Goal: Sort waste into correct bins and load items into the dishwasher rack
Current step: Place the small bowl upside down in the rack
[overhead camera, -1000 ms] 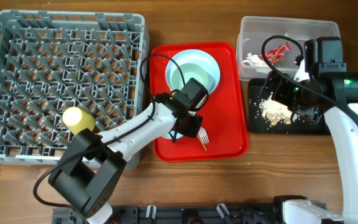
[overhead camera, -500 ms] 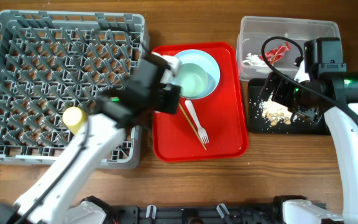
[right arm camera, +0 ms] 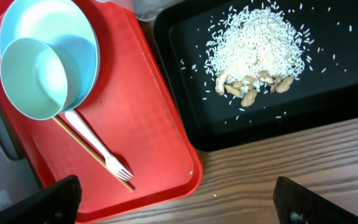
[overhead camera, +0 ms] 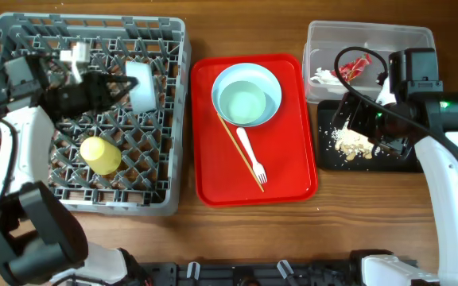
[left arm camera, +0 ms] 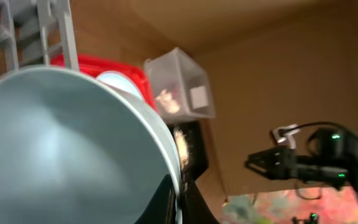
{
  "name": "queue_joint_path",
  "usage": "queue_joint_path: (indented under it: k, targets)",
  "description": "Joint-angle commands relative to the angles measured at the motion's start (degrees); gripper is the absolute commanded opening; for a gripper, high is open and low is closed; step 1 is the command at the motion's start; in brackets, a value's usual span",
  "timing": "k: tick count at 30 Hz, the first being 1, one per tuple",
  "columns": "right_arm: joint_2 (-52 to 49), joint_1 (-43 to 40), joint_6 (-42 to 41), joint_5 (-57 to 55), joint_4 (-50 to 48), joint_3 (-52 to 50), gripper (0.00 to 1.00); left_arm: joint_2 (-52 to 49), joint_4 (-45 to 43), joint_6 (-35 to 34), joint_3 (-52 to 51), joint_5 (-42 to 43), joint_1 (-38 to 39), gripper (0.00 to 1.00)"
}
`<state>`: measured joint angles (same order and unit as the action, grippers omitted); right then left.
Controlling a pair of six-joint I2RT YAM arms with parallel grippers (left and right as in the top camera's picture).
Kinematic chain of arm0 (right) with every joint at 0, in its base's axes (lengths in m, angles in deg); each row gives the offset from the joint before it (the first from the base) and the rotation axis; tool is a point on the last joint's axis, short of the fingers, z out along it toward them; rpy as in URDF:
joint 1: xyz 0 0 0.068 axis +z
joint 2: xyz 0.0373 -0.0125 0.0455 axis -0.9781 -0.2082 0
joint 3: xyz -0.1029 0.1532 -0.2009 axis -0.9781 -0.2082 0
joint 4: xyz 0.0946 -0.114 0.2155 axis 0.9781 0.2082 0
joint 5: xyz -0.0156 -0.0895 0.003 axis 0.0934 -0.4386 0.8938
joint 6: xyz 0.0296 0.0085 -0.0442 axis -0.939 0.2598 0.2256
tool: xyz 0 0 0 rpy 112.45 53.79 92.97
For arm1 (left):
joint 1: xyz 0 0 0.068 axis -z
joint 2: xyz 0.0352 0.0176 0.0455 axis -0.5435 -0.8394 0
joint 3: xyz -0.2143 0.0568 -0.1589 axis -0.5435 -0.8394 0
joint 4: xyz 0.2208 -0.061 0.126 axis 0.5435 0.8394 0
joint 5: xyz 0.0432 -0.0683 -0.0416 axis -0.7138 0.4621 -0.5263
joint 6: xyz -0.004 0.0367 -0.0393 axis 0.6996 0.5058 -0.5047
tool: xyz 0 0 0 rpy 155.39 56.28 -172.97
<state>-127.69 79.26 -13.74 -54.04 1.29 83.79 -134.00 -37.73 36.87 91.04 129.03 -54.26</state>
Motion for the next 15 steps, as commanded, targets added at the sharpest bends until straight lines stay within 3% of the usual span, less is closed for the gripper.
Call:
queue_joint_path:
  k: [1, 7, 15]
  targets:
    - [0.3, -0.2, 0.4, 0.3, 0.1, 0.9, 1.00, -0.3, -3.5, 0.9, 0.7, 7.2, -3.9, 0.04]
    - [0.3, -0.2, 0.4, 0.3, 0.1, 0.9, 1.00, -1.2, -8.7, 0.9, 0.7, 7.0, -5.8, 0.04]
    - [0.3, -0.2, 0.4, 0.3, 0.1, 0.9, 1.00, -9.0, -9.3, 0.9, 0.7, 7.0, -7.5, 0.04]
